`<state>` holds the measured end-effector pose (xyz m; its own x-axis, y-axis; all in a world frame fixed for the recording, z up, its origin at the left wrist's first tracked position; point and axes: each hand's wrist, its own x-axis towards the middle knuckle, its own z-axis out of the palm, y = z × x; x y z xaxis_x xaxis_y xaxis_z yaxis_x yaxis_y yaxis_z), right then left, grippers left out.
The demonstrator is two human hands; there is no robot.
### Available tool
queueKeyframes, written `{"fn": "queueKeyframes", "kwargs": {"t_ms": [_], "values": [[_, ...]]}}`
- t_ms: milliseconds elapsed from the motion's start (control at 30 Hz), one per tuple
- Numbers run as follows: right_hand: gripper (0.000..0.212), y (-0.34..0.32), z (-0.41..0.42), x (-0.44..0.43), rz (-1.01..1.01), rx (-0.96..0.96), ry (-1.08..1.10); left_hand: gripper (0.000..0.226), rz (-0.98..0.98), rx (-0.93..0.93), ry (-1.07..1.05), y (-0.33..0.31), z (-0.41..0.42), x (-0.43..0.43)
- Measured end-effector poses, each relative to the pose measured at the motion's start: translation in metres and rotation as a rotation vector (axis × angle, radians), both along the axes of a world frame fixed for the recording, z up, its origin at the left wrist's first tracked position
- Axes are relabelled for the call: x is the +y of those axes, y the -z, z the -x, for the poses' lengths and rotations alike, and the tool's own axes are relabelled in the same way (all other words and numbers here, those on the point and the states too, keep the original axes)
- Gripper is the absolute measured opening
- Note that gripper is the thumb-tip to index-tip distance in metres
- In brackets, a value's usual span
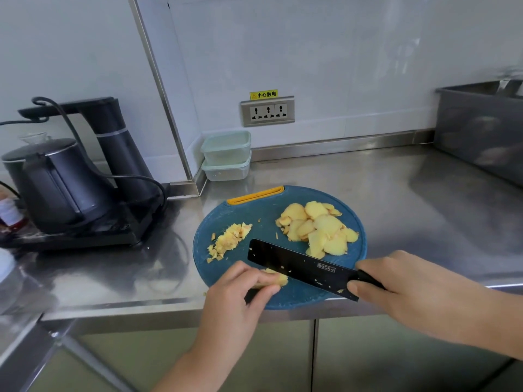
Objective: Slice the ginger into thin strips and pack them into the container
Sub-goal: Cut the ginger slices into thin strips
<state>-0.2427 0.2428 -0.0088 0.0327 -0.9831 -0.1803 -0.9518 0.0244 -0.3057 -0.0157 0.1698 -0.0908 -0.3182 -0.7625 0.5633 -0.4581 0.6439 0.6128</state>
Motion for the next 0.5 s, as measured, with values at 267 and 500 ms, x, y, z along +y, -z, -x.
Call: {"fn": "queueKeyframes", "kwargs": {"t_ms": [267, 500], "values": [[0.032, 0.004, -0.004, 0.001, -0.038, 0.007, 0.015, 0.015, 0.011, 0.012, 0.0, 0.001, 0.001, -0.001], [0.031, -0.005, -0.02, 0.005, -0.012, 0.293, -0.027, 0.013, -0.02, 0.041, 0.027, 0.001, -0.001, -0.005]]}}
